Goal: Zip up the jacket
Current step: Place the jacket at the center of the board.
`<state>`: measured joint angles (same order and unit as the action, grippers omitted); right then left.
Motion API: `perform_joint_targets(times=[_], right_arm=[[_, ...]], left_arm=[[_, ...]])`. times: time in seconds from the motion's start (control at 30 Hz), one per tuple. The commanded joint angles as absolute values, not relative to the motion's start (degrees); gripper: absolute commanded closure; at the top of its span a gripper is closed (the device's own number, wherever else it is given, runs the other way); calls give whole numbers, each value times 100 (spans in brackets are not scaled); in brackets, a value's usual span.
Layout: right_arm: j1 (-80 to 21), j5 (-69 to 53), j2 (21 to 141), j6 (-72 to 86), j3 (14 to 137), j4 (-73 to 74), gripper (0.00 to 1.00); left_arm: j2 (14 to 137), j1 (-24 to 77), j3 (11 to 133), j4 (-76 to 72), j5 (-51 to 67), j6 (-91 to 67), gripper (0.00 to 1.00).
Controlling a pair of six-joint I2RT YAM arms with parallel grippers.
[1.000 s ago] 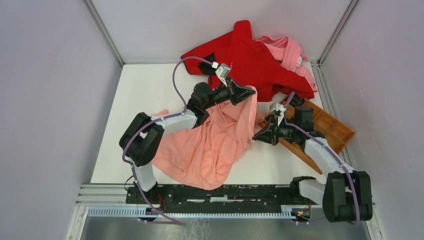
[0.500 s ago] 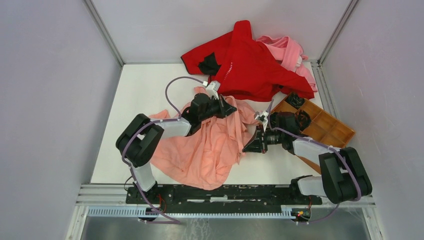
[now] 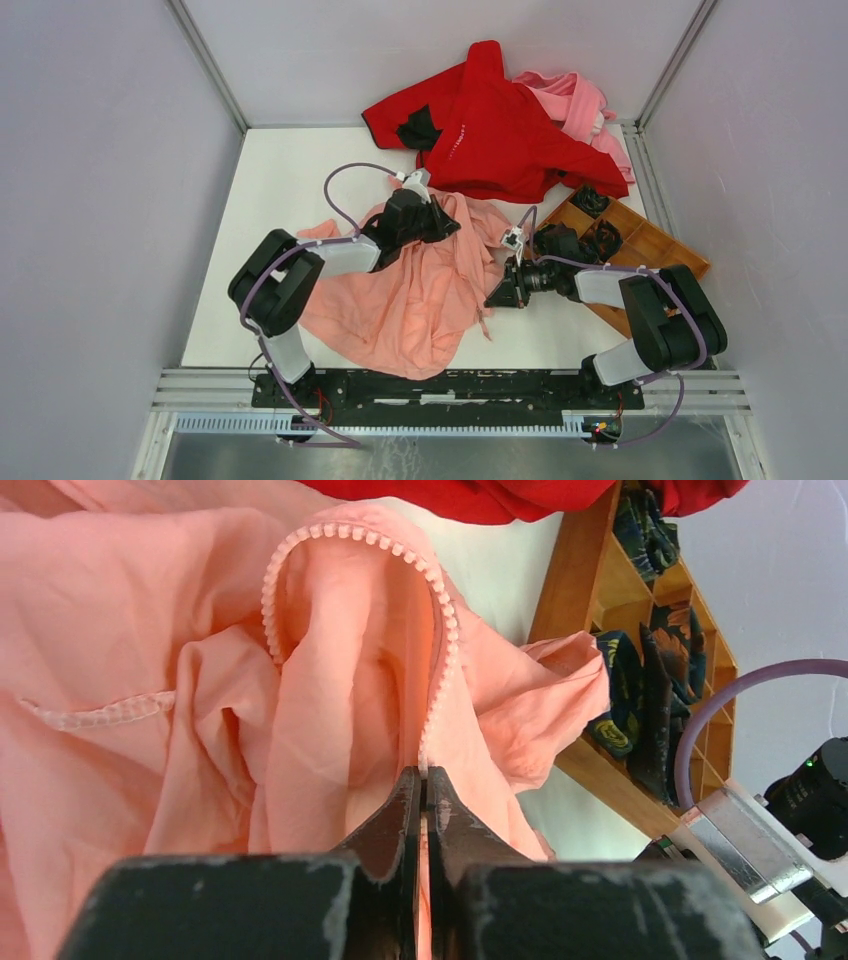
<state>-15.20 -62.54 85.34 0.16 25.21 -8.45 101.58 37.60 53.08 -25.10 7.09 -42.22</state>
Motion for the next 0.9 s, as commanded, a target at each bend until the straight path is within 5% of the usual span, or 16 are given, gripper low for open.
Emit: perform_joint_targets(times=[0.0,0.37,0.77,0.87], right_arm=[[-1553,-5756,8455,-422,2805,-443,95],[-1553,-5325,8139,-1210,3078,226,76],[-1488,-5757,7221,-2893,3625,1591,64],[-1353,-5918,6925,-3263,3716,1819,63]], left_arm=[[9778,3732,5417,-2338,494,-4531,90],[8941,3694,4878,-2918,871,-4016,48],[7484,3579,3491,-3966,1360,-4100,39],[7021,3580,3038,-4626,1390,-4362,27]])
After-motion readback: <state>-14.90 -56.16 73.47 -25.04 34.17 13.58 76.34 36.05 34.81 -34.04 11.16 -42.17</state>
